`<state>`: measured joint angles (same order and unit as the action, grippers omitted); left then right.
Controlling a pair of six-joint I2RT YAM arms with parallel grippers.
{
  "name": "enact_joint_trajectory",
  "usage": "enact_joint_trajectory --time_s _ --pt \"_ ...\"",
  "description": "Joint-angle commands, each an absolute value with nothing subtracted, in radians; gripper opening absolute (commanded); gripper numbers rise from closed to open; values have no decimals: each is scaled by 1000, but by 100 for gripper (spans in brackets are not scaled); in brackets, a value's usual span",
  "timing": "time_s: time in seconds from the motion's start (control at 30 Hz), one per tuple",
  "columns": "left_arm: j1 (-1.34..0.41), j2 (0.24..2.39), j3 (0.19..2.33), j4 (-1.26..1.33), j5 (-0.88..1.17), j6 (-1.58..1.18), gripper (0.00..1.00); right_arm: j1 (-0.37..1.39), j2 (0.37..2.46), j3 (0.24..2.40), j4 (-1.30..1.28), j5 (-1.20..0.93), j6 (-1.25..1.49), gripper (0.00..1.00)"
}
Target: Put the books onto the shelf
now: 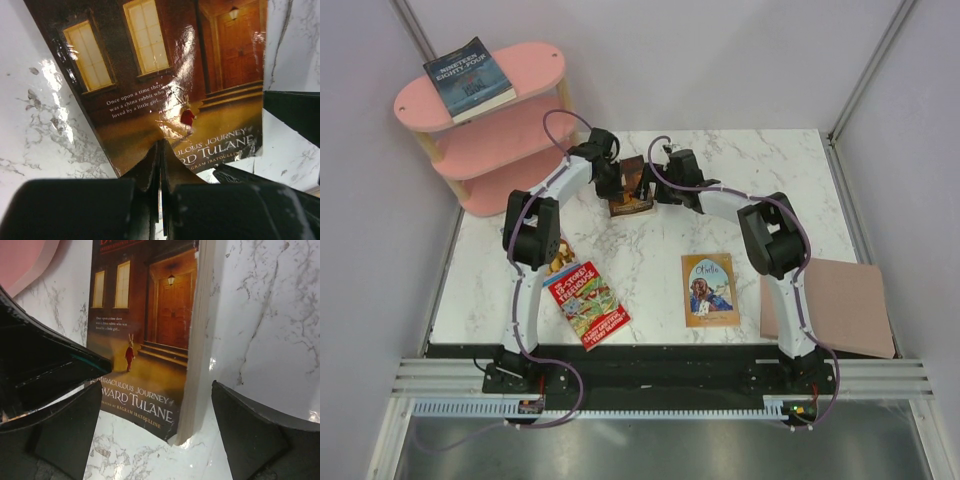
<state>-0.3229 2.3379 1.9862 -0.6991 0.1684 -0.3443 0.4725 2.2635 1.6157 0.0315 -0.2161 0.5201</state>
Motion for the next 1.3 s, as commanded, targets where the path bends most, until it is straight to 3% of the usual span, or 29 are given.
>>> enact_joint_trajectory --time_s 0.0,0.13,0.27,0.37,0.5,0.73,0.8,0.9,1.1,1.17,1.27 --pt "-328 2364 1967 -726 193 -393 2 471 2299 1640 129 -270 607 97" --pt "-330 2378 1925 -742 212 -399 2 471 2296 1626 202 -345 650 93" --pt "-330 2402 1927 -762 252 -385 2 482 2270 1609 265 -399 675 66" --pt "-334 2422 1945 -782 255 -377 2 505 2260 1640 235 -411 647 61" --pt "-342 2433 1945 -795 261 -371 2 544 2270 1690 170 -405 612 61" --pt "-351 2431 1939 -796 267 -365 2 569 2307 1697 146 -465 618 37" --pt "-353 2431 1936 -798 262 -364 2 580 2306 1675 143 -462 617 38" --pt "-354 2428 1924 -798 258 -361 2 581 2303 1635 130 -437 624 52" --pt "-354 2393 1873 -795 227 -353 2 581 2270 1559 86 -362 607 57" --pt "-354 2391 1871 -795 224 -351 2 581 2272 1548 86 -364 604 55" --pt "-354 2373 1867 -796 213 -348 2 581 2278 1548 86 -370 601 35"
